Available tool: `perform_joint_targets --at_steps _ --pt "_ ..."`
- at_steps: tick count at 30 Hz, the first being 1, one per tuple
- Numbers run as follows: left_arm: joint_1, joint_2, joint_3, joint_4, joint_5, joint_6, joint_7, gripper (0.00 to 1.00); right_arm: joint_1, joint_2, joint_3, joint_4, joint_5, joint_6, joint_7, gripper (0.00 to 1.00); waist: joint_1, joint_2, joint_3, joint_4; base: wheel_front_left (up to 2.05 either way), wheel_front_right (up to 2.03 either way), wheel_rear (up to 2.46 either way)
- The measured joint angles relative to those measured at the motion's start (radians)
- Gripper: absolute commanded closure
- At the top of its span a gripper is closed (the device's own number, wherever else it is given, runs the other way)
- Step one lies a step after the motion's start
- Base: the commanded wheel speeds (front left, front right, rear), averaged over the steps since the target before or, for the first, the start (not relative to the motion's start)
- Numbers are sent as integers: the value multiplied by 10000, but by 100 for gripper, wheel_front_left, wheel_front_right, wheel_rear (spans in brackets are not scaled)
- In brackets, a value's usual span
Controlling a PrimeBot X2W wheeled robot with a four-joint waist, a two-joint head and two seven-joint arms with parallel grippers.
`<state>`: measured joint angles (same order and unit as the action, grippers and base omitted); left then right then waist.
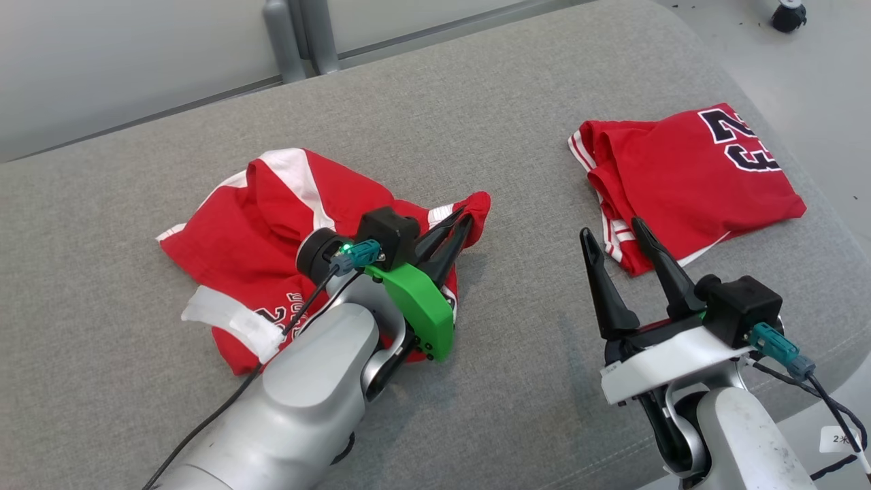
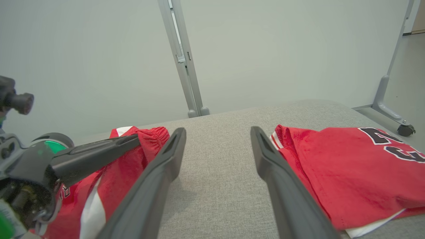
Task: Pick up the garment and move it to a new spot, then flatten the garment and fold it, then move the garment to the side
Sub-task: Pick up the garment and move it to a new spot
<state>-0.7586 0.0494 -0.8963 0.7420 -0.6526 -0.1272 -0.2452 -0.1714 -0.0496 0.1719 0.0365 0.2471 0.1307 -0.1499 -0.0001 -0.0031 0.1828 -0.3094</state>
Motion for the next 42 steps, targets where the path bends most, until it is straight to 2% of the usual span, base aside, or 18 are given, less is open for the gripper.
perform_joint_targets --at_steps 1,6,12,17,23,24,31,42 --pt "-29 -6 -144 0 -219 0 -25 0 -8 -4 6 33 10 0 -12 0 0 0 55 -56 0 0 0" --pt "-270 -8 -924 13 -955 31 -86 0 -58 -4 -31 169 36 0 -58 0 0 0 214 -128 0 0 0" --pt "-335 -6 -2000 -65 -1509 33 -100 0 -88 0 -130 293 38 0 -104 0 0 0 117 175 0 0 0" --pt "-293 -8 -2173 -230 -1810 148 -127 0 -75 2 -299 301 -6 0 -102 0 0 0 -40 544 0 0 0" --pt "50 -6 -1302 -337 -1601 516 -174 0 69 0 -499 314 -82 0 -56 0 0 0 -311 1032 0 0 0" --pt "354 42 -830 -460 -1463 573 -190 0 148 2 -546 313 -123 0 -10 0 1 0 -426 1188 0 0 0" --pt "1845 604 761 -959 -932 750 -190 0 582 2 -669 303 -184 0 167 0 0 0 -888 1644 0 0 0" --pt "4071 1258 2336 -1200 -489 769 -192 0 917 4 -621 257 -194 0 282 0 0 -1 -1377 2051 0 0 0"
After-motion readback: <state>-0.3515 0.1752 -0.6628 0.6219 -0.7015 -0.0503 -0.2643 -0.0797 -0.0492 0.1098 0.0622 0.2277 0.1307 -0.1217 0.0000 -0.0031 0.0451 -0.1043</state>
